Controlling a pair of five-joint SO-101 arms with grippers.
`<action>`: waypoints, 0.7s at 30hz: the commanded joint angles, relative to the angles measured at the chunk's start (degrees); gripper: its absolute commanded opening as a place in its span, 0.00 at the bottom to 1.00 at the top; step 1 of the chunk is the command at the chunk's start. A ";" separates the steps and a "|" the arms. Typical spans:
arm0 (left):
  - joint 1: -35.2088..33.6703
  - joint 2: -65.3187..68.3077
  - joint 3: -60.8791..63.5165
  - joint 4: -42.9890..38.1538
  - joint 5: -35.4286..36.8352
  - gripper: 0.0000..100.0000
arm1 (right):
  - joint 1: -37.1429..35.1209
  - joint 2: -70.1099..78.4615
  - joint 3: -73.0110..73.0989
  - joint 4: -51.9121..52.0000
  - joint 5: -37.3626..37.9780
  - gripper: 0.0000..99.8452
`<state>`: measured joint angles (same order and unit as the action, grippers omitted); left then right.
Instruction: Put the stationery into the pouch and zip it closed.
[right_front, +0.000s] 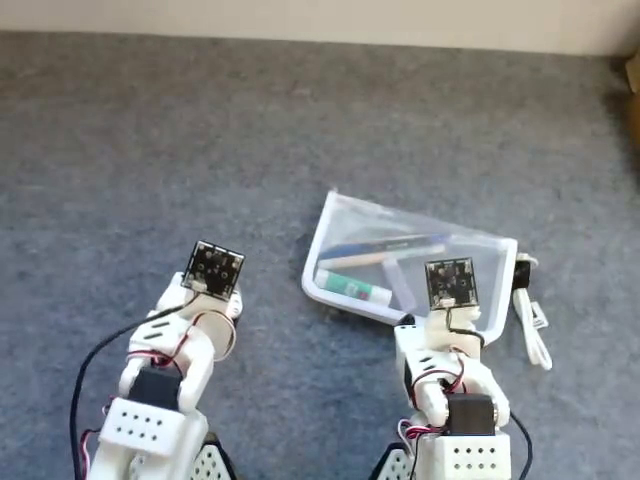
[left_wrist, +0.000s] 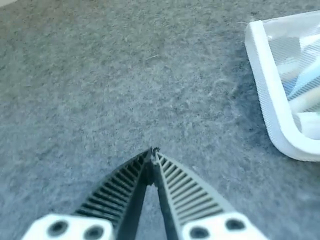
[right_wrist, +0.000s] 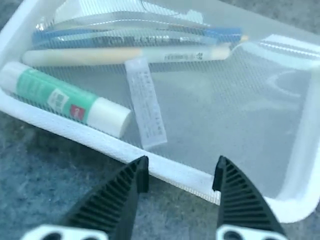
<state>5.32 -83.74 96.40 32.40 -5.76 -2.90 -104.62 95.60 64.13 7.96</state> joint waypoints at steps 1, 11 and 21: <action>-0.66 -10.59 1.19 10.02 0.44 0.01 | 0.57 -0.57 8.92 0.22 0.88 0.20; -0.31 -20.26 0.84 22.68 0.44 0.01 | 0.57 -0.57 8.92 0.22 0.88 0.20; -0.66 -20.26 0.84 38.95 0.53 0.01 | 0.48 -0.57 8.92 7.78 0.79 0.20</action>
<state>5.32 -102.90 95.96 64.40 -5.76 -2.90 -104.62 95.60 66.86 8.13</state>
